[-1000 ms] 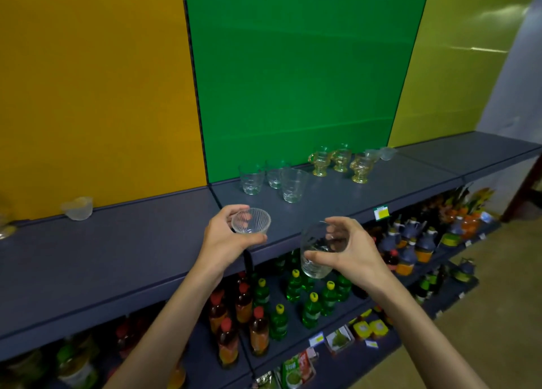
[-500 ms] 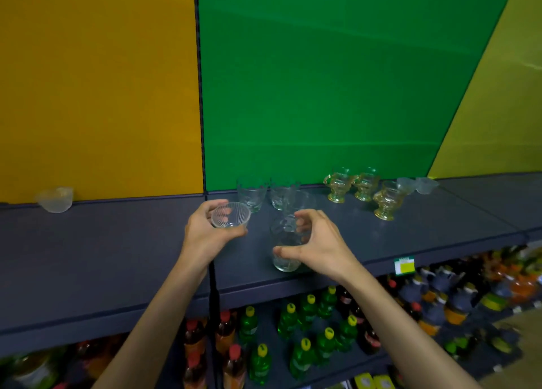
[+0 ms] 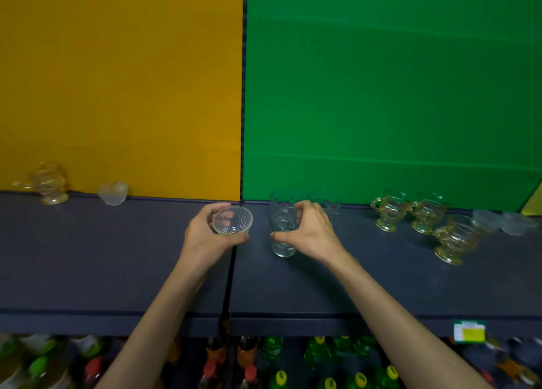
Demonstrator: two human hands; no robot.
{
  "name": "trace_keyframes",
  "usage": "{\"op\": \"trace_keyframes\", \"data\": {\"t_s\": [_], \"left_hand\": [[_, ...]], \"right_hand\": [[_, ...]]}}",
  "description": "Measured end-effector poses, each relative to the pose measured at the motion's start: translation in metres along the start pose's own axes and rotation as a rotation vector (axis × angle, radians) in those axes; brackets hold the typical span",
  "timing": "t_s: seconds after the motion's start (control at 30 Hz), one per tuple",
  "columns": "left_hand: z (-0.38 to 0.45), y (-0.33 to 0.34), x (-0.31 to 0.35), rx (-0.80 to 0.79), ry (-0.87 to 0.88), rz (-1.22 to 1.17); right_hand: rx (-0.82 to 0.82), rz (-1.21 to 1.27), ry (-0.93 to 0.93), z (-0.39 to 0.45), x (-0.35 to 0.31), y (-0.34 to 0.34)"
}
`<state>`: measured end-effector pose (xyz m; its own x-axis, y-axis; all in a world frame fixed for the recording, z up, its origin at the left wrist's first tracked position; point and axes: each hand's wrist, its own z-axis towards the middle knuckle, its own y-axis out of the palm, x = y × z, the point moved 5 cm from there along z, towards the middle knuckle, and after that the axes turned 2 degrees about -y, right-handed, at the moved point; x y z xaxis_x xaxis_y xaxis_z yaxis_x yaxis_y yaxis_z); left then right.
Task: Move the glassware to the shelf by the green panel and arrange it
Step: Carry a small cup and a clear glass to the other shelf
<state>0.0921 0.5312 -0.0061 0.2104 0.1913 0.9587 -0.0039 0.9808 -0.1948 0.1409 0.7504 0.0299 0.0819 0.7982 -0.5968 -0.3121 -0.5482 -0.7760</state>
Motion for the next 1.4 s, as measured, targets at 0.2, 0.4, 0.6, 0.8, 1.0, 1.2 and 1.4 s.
{"op": "trace_keyframes", "data": {"t_s": [0.2, 0.4, 0.6, 0.8, 1.0, 1.2, 1.4], "left_hand": [[-0.006, -0.002, 0.004, 0.04, 0.003, -0.008], [-0.007, 0.012, 0.014, 0.007, 0.042, -0.012], [-0.008, 0.023, 0.026, -0.047, 0.095, -0.051], [-0.007, 0.058, 0.054, -0.112, 0.14, -0.095], [-0.019, 0.133, 0.091, -0.262, 0.187, -0.081], [-0.045, 0.239, 0.125, -0.382, 0.216, -0.067], [-0.086, 0.358, 0.155, -0.449, 0.228, -0.026]], "right_hand": [[-0.063, -0.044, -0.019, 0.006, 0.003, 0.008], [-0.083, -0.077, -0.038, 0.01, 0.003, 0.007], [-0.041, -0.139, -0.123, 0.006, -0.003, -0.013], [0.15, -0.432, -0.283, -0.009, 0.018, -0.065], [0.206, -0.567, -0.219, -0.019, 0.08, -0.123], [0.252, -0.51, -0.122, -0.041, 0.16, -0.189], [0.276, -0.465, -0.068, -0.064, 0.262, -0.264]]}}
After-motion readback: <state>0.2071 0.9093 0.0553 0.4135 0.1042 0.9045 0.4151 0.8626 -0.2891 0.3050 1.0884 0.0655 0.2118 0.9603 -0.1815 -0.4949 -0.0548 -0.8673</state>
